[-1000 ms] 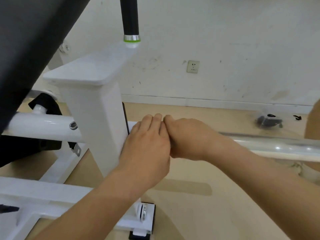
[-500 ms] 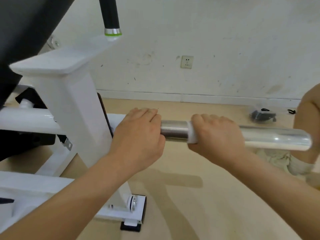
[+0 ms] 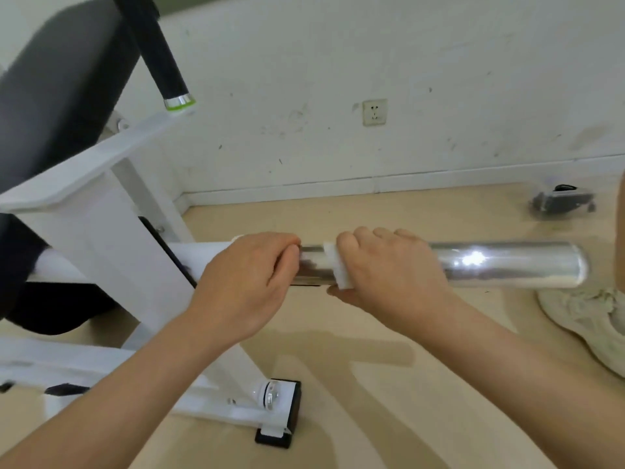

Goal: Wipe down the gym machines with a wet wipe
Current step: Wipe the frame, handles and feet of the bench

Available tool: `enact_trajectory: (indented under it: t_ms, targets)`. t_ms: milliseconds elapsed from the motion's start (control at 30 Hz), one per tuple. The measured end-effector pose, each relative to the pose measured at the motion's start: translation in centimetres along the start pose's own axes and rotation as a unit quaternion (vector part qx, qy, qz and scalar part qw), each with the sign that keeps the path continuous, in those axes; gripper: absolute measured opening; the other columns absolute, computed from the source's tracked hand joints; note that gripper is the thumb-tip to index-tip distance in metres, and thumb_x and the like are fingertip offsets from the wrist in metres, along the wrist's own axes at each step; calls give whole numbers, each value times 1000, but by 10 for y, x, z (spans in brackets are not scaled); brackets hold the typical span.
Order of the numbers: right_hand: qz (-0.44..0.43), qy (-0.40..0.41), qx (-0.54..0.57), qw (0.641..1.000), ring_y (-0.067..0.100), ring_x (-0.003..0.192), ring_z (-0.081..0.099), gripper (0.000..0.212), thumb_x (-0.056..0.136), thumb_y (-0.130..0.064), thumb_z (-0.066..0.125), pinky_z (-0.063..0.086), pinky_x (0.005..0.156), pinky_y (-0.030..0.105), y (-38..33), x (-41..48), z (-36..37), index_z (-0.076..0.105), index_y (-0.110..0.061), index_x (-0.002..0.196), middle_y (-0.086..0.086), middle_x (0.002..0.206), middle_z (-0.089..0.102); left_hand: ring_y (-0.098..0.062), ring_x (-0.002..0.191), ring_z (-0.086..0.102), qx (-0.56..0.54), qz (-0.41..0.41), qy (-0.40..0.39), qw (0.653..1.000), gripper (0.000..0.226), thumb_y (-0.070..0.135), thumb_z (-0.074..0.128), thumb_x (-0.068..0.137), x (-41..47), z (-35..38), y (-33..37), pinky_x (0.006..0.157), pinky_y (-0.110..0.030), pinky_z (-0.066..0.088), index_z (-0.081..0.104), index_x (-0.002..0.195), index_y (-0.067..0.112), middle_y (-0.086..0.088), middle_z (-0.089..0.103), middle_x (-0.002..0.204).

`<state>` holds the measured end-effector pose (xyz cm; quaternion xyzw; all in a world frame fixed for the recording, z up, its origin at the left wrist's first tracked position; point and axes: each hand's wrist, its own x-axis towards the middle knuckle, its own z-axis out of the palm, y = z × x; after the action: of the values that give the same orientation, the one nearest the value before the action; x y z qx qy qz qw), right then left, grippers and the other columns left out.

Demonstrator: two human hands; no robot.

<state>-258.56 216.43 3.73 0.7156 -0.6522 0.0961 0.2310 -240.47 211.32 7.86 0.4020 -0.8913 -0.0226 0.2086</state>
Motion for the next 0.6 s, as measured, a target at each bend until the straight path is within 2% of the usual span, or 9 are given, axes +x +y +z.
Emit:
enact_trajectory:
  t_ms: [67,133,200,267,333,400,467,533,600]
  targets:
    - [27,-47,4,998,21,68,55,62,80,-82,20,25,51,31,44,-28,-23,42,-24,84,-8,77,52,-11,84,51,4,-2,-7,1000,44,47,21,92,3,5,6,72,-35,42,59,90,25,10,60,85]
    - [72,-80,61,992,22,69,53,75,75,-81,-2,29,52,32,76,-39,-35,44,-22,77,-8,72,51,-11,86,53,-11,-11,-21,1000,48,48,17,91,13,13,17,75,-39,46,59,89,25,9,62,87]
    - [128,-103,84,983,24,66,49,75,85,-74,1,33,57,32,80,-27,-31,48,-17,70,-4,67,50,-17,89,58,-32,-31,-43,998,57,52,14,89,27,22,34,80,-42,47,64,93,25,7,67,91]
    - [145,-37,65,987,27,65,47,51,100,-51,19,33,60,33,55,-18,-21,47,-19,72,1,69,51,-21,94,61,-58,-67,-48,995,60,54,16,91,40,31,50,85,-41,47,69,95,28,6,71,96]
    - [136,44,32,989,28,58,52,36,99,-34,35,34,58,35,25,-18,-11,56,-19,73,4,66,59,-26,91,62,-51,-84,-36,994,56,50,21,98,46,38,59,82,-40,48,71,88,26,1,72,89]
    - [131,114,36,984,27,58,55,39,98,-35,39,35,59,36,27,-30,1,60,-18,70,4,64,60,-29,83,61,-17,-74,-23,997,50,43,27,100,43,43,62,74,-39,48,68,81,23,-1,70,80]
    - [125,146,29,981,28,59,55,41,98,-40,38,35,60,36,50,-49,7,58,-18,70,4,64,59,-27,75,60,1,-52,-13,999,46,42,26,97,37,45,62,67,-39,46,63,77,21,1,66,72]
    - [164,115,9,980,29,58,54,50,97,-49,30,33,58,34,77,-65,-8,54,-19,66,3,62,56,-25,73,60,0,-23,-6,1000,46,44,23,90,35,47,64,67,-40,46,62,80,22,3,65,72]
    - [189,-5,20,982,28,63,49,63,94,-64,17,30,55,32,101,-67,-27,49,-18,65,0,63,51,-21,80,61,-41,3,9,999,45,44,24,89,35,50,73,76,-41,48,65,89,25,8,68,79]
